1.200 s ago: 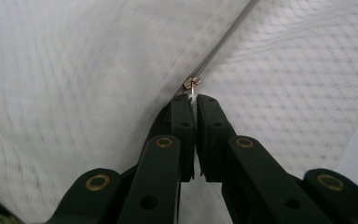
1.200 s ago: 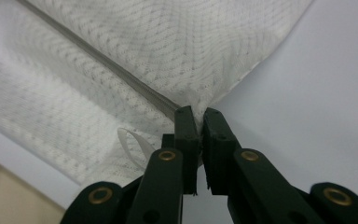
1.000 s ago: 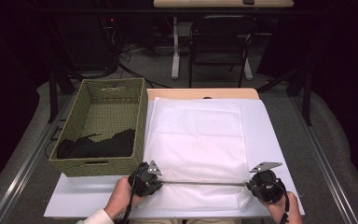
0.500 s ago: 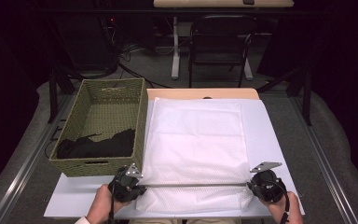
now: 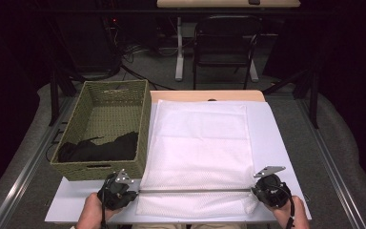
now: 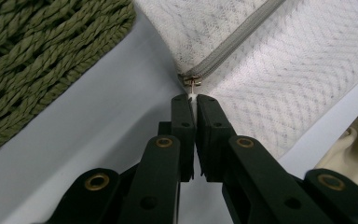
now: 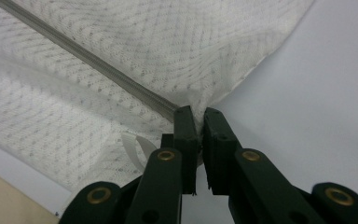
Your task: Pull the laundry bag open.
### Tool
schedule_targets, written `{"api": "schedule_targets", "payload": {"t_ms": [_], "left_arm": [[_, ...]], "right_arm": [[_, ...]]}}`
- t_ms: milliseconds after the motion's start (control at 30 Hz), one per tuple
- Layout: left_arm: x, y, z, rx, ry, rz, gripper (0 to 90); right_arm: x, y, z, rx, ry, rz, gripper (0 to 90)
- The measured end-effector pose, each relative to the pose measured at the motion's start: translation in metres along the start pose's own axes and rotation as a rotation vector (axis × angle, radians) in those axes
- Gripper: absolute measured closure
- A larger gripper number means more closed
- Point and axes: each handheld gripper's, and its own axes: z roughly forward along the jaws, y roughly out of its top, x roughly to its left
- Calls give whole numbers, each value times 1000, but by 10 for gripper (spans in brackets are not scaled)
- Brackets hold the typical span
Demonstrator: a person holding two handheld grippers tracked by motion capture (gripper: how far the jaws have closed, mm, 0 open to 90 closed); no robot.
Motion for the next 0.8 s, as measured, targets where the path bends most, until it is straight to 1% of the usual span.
{"api": "schedule_targets", "payload": {"t_ms": [67,133,167,200,233,267,300,333,367,400,467,533,567,600,633,700,733,767,800], "left_arm": [[-1,0,0,-5,-4,-1,866],[-2,0,-1,-5,-11,5,858],[-3,0,-2,-7,-25,6,845],[-5,0,-2,-5,-30,14,817],[-7,0,-3,-3,-30,22,801],[-8,0,-3,-3,-45,30,782],[-10,0,-3,-3,-51,36,771],[-11,1,-3,-2,-47,43,760],[-12,2,-2,-8,-68,43,744],[-13,3,-1,-10,-79,47,737],[-16,6,2,-1,-88,76,673],[-17,9,4,15,-76,92,623],[-17,9,4,14,-84,88,576],[-16,9,3,10,-75,85,531],[-15,8,1,6,-80,91,487],[-14,5,-3,-7,-74,79,411],[-12,3,-6,-14,-77,83,366],[-11,2,-8,-18,-79,77,348],[-9,0,-11,-26,-68,73,320]], "right_arm": [[1,1,2,15,5,-2,847],[2,2,2,16,12,-7,832],[2,1,0,13,25,-6,817],[2,0,-1,13,36,5,801],[1,-1,-2,17,32,2,776],[1,-1,-2,15,32,4,754],[1,-1,-3,10,42,2,741],[2,-1,-3,17,40,-4,715],[3,-1,-4,16,45,-2,679],[3,-1,-4,17,50,-6,644],[3,-1,-4,25,53,-11,558],[1,-2,-5,28,59,-11,463],[-1,-2,-7,28,63,-9,425],[-2,-2,-8,21,75,-6,385],[-5,-3,-9,9,82,-6,347],[-6,-4,-10,-3,80,-5,264],[-6,-4,-11,-6,86,-5,237],[-6,-3,-10,-13,87,-10,201],[-5,-3,-10,-14,94,-13,175]]}}
